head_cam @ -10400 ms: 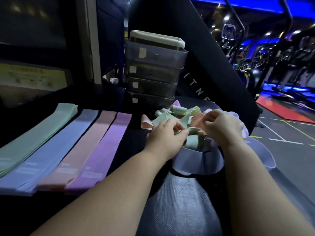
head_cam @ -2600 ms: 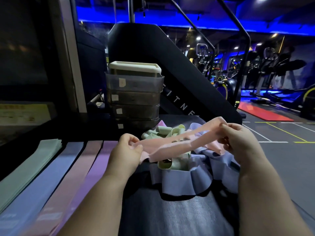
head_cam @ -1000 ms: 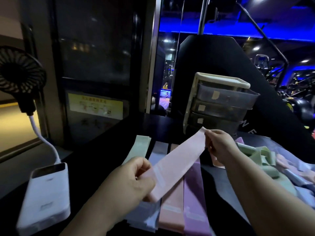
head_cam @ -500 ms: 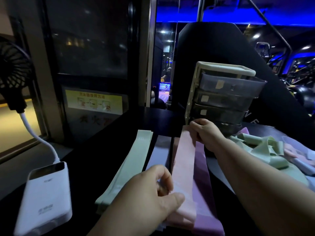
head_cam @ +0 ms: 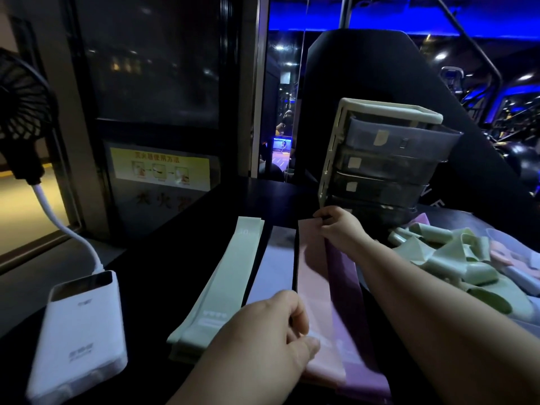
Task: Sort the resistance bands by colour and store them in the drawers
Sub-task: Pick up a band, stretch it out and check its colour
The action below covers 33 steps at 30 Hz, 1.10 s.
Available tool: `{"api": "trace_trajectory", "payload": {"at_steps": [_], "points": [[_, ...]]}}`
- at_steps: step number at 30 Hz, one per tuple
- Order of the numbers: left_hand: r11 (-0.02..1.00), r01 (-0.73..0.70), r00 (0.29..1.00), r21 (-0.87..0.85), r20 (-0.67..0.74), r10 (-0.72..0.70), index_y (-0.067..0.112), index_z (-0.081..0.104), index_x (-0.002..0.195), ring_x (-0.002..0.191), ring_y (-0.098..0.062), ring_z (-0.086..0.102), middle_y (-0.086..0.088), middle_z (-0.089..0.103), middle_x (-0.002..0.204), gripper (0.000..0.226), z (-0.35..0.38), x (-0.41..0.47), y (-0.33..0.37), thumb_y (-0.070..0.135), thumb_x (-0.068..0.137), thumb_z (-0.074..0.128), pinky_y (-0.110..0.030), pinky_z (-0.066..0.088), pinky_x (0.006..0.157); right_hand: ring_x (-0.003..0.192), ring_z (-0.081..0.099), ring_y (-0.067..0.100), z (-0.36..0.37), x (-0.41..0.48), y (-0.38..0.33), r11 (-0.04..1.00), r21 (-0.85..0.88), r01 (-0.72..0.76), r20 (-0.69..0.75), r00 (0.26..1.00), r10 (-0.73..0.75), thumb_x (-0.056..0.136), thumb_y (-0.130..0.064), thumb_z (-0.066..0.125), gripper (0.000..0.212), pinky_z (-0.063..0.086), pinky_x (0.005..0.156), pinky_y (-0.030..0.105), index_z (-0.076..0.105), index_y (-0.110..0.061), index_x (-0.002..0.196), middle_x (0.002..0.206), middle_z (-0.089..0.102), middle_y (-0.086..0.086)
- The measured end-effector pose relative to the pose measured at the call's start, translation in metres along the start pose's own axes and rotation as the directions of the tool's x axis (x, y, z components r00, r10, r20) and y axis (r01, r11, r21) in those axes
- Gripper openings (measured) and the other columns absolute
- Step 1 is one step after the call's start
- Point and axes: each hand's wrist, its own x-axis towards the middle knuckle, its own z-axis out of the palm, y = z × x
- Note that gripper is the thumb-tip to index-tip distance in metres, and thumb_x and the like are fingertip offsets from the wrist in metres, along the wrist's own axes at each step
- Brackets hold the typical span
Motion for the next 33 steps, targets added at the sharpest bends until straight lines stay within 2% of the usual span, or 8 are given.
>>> {"api": "trace_trajectory", "payload": {"at_steps": [3, 10, 15, 19, 23, 33], "points": [[0.999, 0.018, 1.000, 0.027, 0.007, -0.019, 0.031, 0.047, 0.085, 0.066, 0.000, 0.052, 0.012, 0.063, 0.076, 0.022, 0.002, 0.002, -0.001, 0.045, 0.085, 0.063, -0.018, 0.043, 0.066, 0.075, 0.060, 0.015, 0.004, -0.001, 0.006, 0.999, -0.044, 0.005, -0.024, 1.000, -0.006, 0.080, -0.004, 0.060, 0.031, 0.045, 0.064, 0.025, 0.069, -0.022, 0.104, 0.076, 0.064, -0.005], [0.990, 0.027, 1.000, 0.140, 0.000, -0.027, 0.029, 0.044, 0.088, 0.086, -0.007, 0.057, 0.009, 0.063, 0.088, 0.020, 0.004, 0.000, 0.003, 0.044, 0.089, 0.057, -0.023, 0.044, 0.074, 0.088, 0.059, 0.013, 0.011, -0.006, 0.015, 0.990, -0.142, 0.002, -0.093, 0.996, -0.015, 0.082, -0.015, 0.062, 0.022, 0.037, 0.069, 0.022, 0.064, -0.035, 0.090, 0.089, 0.065, -0.009], [0.981, 0.008, 1.000, 0.196, 0.003, -0.009, 0.029, 0.044, 0.091, 0.089, -0.010, 0.055, 0.008, 0.060, 0.089, 0.015, 0.004, -0.001, 0.004, 0.042, 0.093, 0.051, -0.025, 0.043, 0.075, 0.090, 0.060, 0.016, 0.013, -0.007, 0.017, 0.985, -0.168, -0.024, -0.101, 0.995, 0.007, 0.080, -0.021, 0.061, 0.016, 0.039, 0.070, 0.023, 0.064, -0.035, 0.088, 0.095, 0.068, -0.003], [0.966, -0.002, 1.000, 0.260, 0.019, -0.004, 0.028, 0.043, 0.095, 0.091, -0.014, 0.052, 0.008, 0.057, 0.090, 0.015, 0.005, -0.003, 0.006, 0.041, 0.094, 0.049, -0.028, 0.041, 0.075, 0.102, 0.058, 0.020, 0.015, -0.007, 0.021, 0.986, -0.165, -0.016, -0.103, 0.995, -0.001, 0.077, -0.034, 0.066, 0.009, 0.049, 0.084, 0.030, 0.060, -0.036, 0.082, 0.095, 0.068, 0.000], [0.948, 0.012, 1.000, 0.319, 0.020, -0.019, 0.027, 0.042, 0.098, 0.093, -0.016, 0.051, 0.007, 0.056, 0.093, 0.014, 0.005, -0.004, 0.008, 0.040, 0.095, 0.048, -0.029, 0.040, 0.075, 0.106, 0.055, 0.022, 0.016, -0.006, 0.022, 0.981, -0.195, 0.002, -0.111, 0.994, -0.024, 0.079, -0.044, 0.069, 0.014, 0.047, 0.087, 0.031, 0.064, -0.033, 0.086, 0.092, 0.068, -0.001], [0.936, 0.015, 1.000, 0.352, 0.011, -0.020, 0.026, 0.044, 0.099, 0.098, -0.016, 0.053, 0.006, 0.059, 0.096, 0.012, 0.009, -0.003, 0.007, 0.036, 0.094, 0.048, -0.029, 0.042, 0.077, 0.111, 0.051, 0.024, 0.016, -0.005, 0.022, 0.963, -0.271, -0.010, -0.146, 0.989, -0.031, 0.083, -0.026, 0.063, 0.016, 0.038, 0.083, 0.025, 0.069, -0.031, 0.097, 0.103, 0.067, -0.002]]}}
